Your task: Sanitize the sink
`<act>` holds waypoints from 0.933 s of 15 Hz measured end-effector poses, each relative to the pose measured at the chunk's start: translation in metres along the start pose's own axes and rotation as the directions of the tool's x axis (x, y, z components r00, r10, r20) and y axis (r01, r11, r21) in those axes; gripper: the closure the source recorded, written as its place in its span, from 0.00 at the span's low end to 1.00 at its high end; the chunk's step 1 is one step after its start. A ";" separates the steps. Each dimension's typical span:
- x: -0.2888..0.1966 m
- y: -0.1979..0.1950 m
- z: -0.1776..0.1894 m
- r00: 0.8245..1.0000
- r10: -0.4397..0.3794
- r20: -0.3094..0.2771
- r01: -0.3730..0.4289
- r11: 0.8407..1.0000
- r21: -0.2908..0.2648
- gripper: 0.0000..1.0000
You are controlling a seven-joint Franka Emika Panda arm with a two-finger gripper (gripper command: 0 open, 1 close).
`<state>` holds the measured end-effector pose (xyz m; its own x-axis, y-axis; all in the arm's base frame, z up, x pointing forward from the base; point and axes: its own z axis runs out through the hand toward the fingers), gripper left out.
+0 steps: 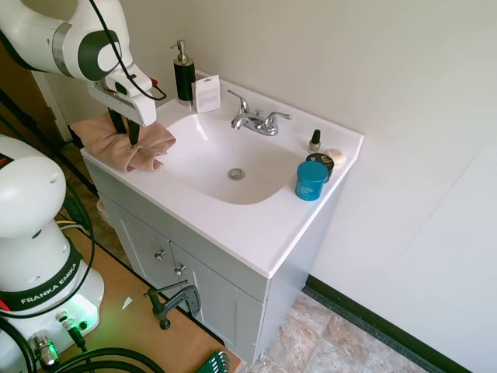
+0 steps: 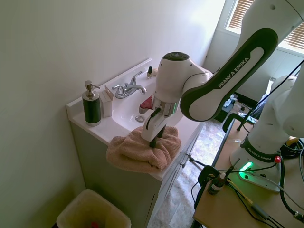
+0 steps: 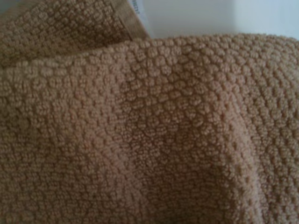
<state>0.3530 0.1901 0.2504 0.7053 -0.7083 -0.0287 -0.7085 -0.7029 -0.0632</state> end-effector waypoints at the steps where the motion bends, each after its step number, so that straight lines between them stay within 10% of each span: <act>1: 0.002 0.001 0.000 1.000 0.008 0.000 -0.008 1.000 0.000 1.00; 6: 0.031 0.011 0.000 0.983 0.175 0.053 -0.175 0.984 -0.003 1.00; 14: 0.134 0.032 0.035 0.859 0.450 0.245 -0.446 0.892 -0.076 1.00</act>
<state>0.4256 0.0750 0.2097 0.2926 -0.9088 -0.2976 -0.9483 -0.3158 0.0319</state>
